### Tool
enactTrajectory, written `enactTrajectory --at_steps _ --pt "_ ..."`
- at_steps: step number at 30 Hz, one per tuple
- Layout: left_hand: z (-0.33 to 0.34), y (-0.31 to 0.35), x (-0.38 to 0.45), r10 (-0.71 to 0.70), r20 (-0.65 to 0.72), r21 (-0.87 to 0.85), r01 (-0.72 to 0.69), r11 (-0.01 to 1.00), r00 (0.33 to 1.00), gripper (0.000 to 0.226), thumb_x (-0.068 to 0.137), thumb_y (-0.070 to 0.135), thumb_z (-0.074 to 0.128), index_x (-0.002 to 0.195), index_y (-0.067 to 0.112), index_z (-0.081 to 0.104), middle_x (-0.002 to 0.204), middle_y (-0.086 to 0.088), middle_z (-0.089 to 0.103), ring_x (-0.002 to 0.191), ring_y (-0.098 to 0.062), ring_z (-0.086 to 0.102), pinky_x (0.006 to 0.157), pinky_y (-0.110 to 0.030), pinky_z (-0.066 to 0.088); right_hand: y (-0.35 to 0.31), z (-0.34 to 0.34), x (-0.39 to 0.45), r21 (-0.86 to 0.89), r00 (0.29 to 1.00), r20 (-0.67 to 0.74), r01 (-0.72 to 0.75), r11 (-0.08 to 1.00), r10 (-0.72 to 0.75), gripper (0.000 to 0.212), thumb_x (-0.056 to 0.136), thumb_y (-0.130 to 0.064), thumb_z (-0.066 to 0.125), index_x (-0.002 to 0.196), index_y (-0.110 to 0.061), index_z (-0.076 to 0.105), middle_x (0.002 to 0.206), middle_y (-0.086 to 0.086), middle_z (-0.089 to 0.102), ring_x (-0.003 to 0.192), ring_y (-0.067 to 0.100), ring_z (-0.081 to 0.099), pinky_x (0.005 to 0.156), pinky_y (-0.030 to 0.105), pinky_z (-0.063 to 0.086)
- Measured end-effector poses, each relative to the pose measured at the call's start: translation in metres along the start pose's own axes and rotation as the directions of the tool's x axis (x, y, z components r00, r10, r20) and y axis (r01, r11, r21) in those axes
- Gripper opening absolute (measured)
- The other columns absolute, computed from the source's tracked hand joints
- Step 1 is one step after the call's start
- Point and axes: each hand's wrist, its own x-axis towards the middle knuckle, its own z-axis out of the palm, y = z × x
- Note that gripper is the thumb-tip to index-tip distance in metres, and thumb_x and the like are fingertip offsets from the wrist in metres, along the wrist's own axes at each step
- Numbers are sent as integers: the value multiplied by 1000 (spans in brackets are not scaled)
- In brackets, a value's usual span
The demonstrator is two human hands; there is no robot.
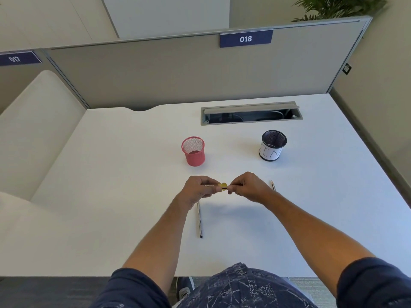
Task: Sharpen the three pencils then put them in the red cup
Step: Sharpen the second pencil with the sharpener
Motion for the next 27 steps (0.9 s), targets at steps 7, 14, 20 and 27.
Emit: enactTrajectory --at_steps 7,14,20,27 --pt "5 0 0 31 17 44 -32 999 999 24 76 10 88 98 4 80 84 -7 73 76 -14 62 75 -26 51 -1 -15 2 164 971 220 -131 978 93 22 91 -24 73 81 -6 81 55 5 50 49 16 34 48 24 22" --pt "12 2 2 144 4 153 -142 978 990 29 68 3 92 96 6 81 86 -8 79 77 -13 69 79 -27 55 4 -24 4 239 879 402 -371 897 256 27 91 -30 72 88 -5 79 60 6 47 47 14 22 49 25 15" --pt "8 9 4 164 20 176 -165 970 986 30 69 4 91 97 8 81 85 -6 78 74 -11 67 75 -24 54 3 -20 1 297 891 406 -339 893 203 29 101 -31 59 95 -6 73 59 6 48 46 13 23 46 24 16" --pt "4 4 1 69 4 83 -69 994 998 24 77 28 87 90 9 82 76 -8 68 70 -17 57 67 -26 48 -6 -22 0 252 972 236 -61 966 0 16 85 -8 75 99 -1 70 79 16 73 50 18 49 46 25 33"
